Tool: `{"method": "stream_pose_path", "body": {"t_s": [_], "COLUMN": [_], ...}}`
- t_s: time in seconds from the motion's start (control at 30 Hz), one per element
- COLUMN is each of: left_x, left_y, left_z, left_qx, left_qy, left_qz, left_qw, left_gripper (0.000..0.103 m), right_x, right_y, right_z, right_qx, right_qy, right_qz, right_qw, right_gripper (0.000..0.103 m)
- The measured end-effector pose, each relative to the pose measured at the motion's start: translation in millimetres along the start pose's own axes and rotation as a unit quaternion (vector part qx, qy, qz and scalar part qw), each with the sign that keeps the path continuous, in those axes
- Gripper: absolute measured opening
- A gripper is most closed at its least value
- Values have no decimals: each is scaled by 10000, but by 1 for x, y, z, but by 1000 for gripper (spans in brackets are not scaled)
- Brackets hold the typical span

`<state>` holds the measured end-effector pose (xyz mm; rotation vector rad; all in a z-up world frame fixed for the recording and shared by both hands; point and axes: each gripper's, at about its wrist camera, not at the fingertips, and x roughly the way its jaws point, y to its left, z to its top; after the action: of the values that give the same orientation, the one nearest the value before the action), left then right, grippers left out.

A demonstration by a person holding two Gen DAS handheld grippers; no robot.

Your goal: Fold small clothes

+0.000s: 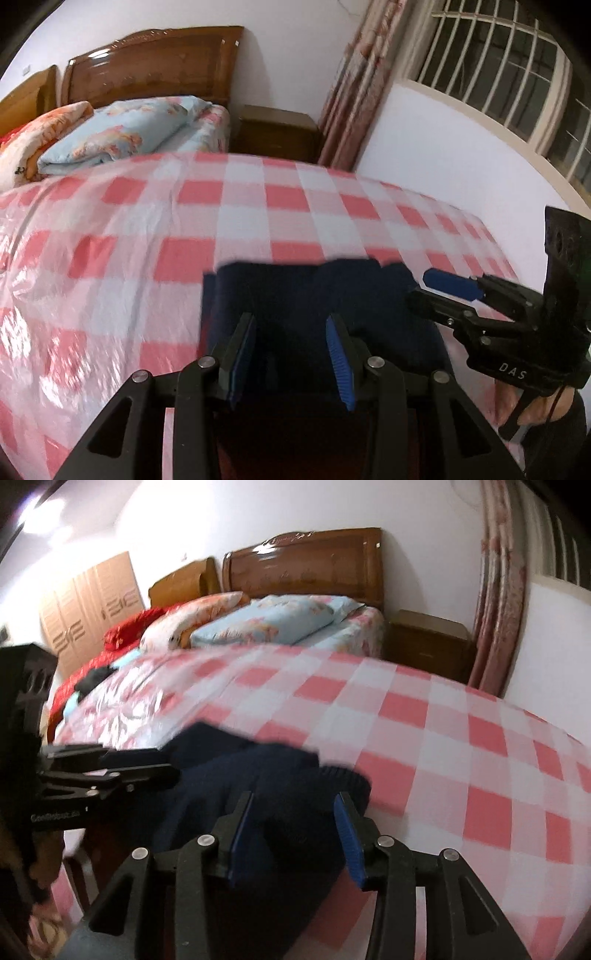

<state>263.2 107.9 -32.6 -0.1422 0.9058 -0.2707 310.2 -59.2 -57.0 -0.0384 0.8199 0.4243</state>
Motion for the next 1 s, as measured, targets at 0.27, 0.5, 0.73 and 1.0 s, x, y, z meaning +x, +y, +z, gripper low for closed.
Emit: {"method": "stream_pose_path", "body": {"t_s": [0.27, 0.5, 0.73, 1.0], "left_x": [29, -22, -34, -34], "left_y": [6, -17, -22, -22], "left_z": [-1, -37, -82, -84], "left_qx": [222, 564, 807, 798], "left_qy": [165, -399, -525, -569], "left_qz": [294, 724, 969, 960], "left_qw": [9992, 9950, 9906, 9905], "left_gripper": [40, 40, 40, 40], "right_x": [26, -25, -34, -45], "right_y": [-6, 11, 43, 45], "right_z": [-6, -25, -72, -74], "right_qx": [155, 230, -240, -83], "right_qy": [336, -56, 44, -25], "right_qz": [77, 177, -146, -387], "right_qw": [9993, 9996, 9996, 9992], "right_gripper": [103, 103, 103, 103]}}
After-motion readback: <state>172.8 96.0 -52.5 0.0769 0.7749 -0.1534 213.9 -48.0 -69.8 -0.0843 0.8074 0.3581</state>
